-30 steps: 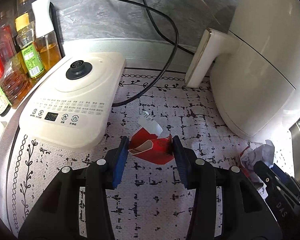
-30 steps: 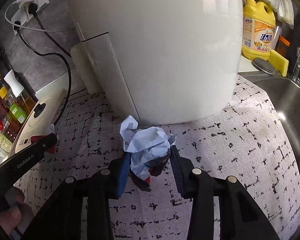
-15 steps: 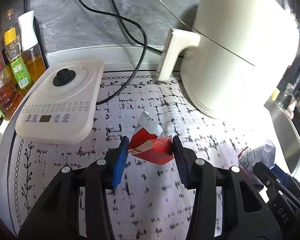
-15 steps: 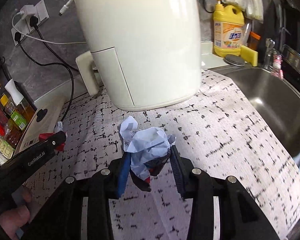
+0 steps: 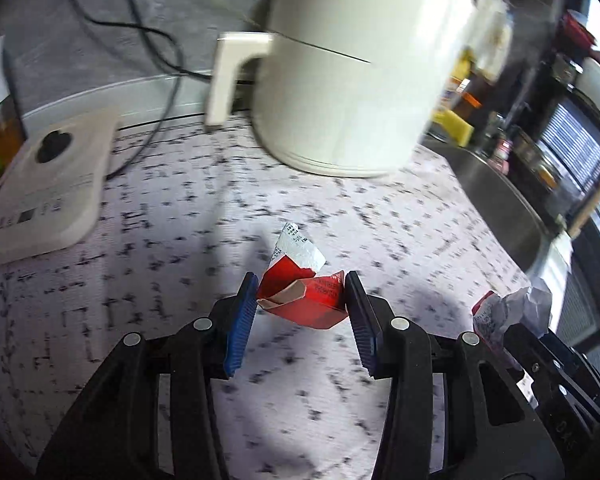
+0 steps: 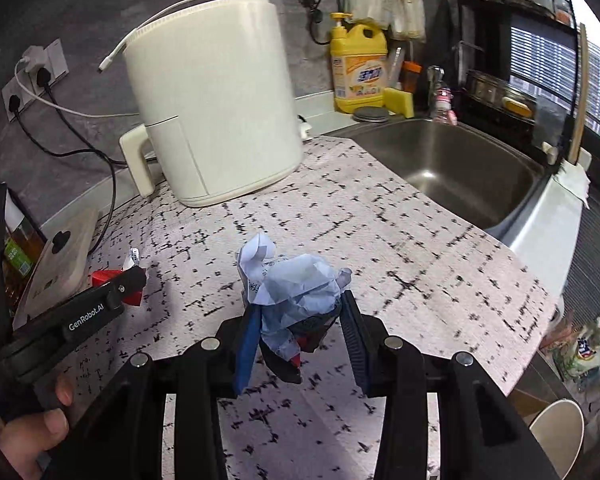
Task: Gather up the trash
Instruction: 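Carry the red carton and crumpled wrapper down over the white bucket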
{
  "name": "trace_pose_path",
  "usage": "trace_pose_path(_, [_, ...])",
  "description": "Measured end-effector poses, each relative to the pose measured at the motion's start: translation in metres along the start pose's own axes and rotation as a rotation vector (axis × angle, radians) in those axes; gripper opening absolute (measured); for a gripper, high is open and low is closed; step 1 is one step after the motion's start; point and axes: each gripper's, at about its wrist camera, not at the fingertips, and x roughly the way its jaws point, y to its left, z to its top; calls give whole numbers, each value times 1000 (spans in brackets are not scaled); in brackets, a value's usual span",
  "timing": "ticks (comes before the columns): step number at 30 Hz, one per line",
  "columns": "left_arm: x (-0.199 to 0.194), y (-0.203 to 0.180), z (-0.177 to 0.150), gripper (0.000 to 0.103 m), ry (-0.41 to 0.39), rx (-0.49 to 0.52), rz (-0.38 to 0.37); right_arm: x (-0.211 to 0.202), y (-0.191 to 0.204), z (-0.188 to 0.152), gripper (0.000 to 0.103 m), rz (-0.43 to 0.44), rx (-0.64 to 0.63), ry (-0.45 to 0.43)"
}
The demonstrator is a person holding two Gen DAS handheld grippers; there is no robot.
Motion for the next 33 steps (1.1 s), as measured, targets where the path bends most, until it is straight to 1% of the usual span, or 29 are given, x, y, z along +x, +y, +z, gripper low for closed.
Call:
trace_pose_path(3, [3,-20,-2,45,6,40,-47,-9,-17,-3,39,-48,40,-4])
trace_pose_path(7, [6,-42,-6,45,8,70,-86,-19,-36,-9,39,-97,68,-8])
trace_pose_path(14, [6,-78,-24,45,28,106,-121,-42,-72,-23,39,-151,105,-19])
trace_pose_path(23, [-19,-143,-59,44,22,197,-134,-82,-136,-47,39,-171,186,-65])
trace_pose_path(27, [-41,-181,-76,44,6,276,-156,-105,-168,-58,39,-188,240,-94])
trace_pose_path(30, [-45,-207,-90,44,27,312,-177,-120,-190,-70,39,-205,276,-101])
trace_pose_path(33, [-51,-231,-104,44,32,345,-197,-134,-215,-83,39,-235,307,-102])
